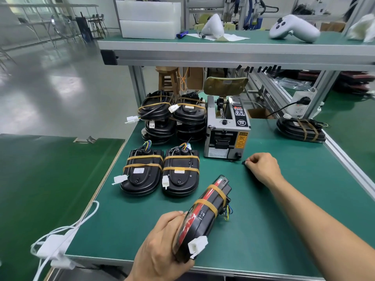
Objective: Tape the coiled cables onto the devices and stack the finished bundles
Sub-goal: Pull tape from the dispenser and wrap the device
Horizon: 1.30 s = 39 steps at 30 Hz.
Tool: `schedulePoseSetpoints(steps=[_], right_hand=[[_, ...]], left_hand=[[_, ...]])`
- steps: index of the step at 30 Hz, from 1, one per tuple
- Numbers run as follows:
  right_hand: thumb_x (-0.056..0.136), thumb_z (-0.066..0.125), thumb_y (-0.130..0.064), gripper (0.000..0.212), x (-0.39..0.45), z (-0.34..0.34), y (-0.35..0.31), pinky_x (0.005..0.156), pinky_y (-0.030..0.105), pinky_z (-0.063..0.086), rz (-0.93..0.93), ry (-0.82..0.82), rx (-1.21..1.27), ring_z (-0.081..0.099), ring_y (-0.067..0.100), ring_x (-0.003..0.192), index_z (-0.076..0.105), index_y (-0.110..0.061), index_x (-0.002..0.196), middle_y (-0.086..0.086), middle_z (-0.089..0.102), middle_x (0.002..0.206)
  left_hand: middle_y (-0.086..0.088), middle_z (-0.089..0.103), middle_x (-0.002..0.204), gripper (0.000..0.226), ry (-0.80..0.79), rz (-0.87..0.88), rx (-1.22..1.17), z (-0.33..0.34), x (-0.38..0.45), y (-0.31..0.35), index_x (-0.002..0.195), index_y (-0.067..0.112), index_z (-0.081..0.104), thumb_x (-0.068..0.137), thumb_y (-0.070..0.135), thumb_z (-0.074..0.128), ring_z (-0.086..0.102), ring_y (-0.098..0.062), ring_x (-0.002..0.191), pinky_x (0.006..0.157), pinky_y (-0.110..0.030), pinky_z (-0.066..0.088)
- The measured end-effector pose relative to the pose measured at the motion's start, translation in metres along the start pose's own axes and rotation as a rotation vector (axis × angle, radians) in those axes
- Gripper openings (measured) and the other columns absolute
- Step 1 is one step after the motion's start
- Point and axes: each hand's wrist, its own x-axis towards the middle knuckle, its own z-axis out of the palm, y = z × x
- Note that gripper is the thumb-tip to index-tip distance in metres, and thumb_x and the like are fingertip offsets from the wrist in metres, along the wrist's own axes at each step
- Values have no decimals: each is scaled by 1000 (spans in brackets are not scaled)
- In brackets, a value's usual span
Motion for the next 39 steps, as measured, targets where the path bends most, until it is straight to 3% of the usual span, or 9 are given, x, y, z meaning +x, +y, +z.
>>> schedulePoseSetpoints(steps=[5, 8, 15, 22, 25, 30, 36, 39], right_hand=[[97, 68, -31, 24, 0, -5, 5, 77, 33, 52, -2, -5, 109, 68, 29, 90, 73, -15, 80, 2, 74, 82], [91, 70, -28, 19, 1, -3, -3, 83, 39, 57, 14, -41, 12, 66, 27, 89, 70, -16, 76, 0, 73, 84], [90, 65, -20, 19, 12, -6, -13, 84, 41, 57, 30, -124, -112, 67, 38, 93, 63, -12, 73, 15, 72, 90], [87, 79, -19, 10, 16, -8, -1, 82, 33, 52, 45, -128, 10, 64, 24, 89, 69, -19, 89, 1, 70, 88], [85, 81, -15, 8, 10, -8, 11, 75, 33, 53, 4, -120, 134, 65, 21, 78, 73, -18, 86, 2, 73, 80], [90, 78, -24, 12, 3, -10, 17, 71, 30, 52, -62, -114, 219, 64, 15, 68, 75, -17, 81, 2, 77, 78], [97, 64, -23, 29, 10, -11, 8, 60, 30, 44, -60, -197, 34, 52, 19, 63, 62, -4, 76, 4, 64, 68], [93, 61, -19, 27, 12, -10, -4, 60, 31, 43, -74, -194, -125, 49, 24, 65, 55, -10, 69, 8, 57, 66]], left_hand=[[22, 50, 150, 78, 3, 24, 3, -4, 5, 8, 137, 8, 59, 65, 14, 87, 68, -18, 123, 99, -19, 54], [14, 55, 144, 76, -14, 5, 23, -6, 5, 10, 131, 1, 66, 60, 10, 90, 70, -20, 120, 97, -18, 55], [11, 57, 141, 66, -30, -1, 59, -8, 7, 13, 125, -6, 71, 64, 13, 87, 70, -21, 119, 96, -23, 58], [11, 57, 141, 70, -44, -9, 53, -8, 5, 11, 125, -6, 71, 59, 10, 90, 70, -21, 120, 96, -21, 57], [11, 58, 142, 69, -36, -6, 42, -6, 4, 10, 127, -4, 71, 63, 13, 89, 70, -20, 121, 96, -21, 57], [13, 57, 146, 78, -21, -4, -5, -3, 1, 4, 137, 7, 61, 65, 15, 88, 68, -19, 125, 97, -20, 56], [14, 55, 149, 81, -28, 6, -7, 1, -2, -3, 141, 9, 59, 66, 18, 89, 67, -21, 128, 97, -22, 56], [14, 55, 149, 81, -23, 9, -9, 1, -3, -5, 141, 9, 58, 66, 18, 88, 67, -22, 128, 99, -22, 55]])
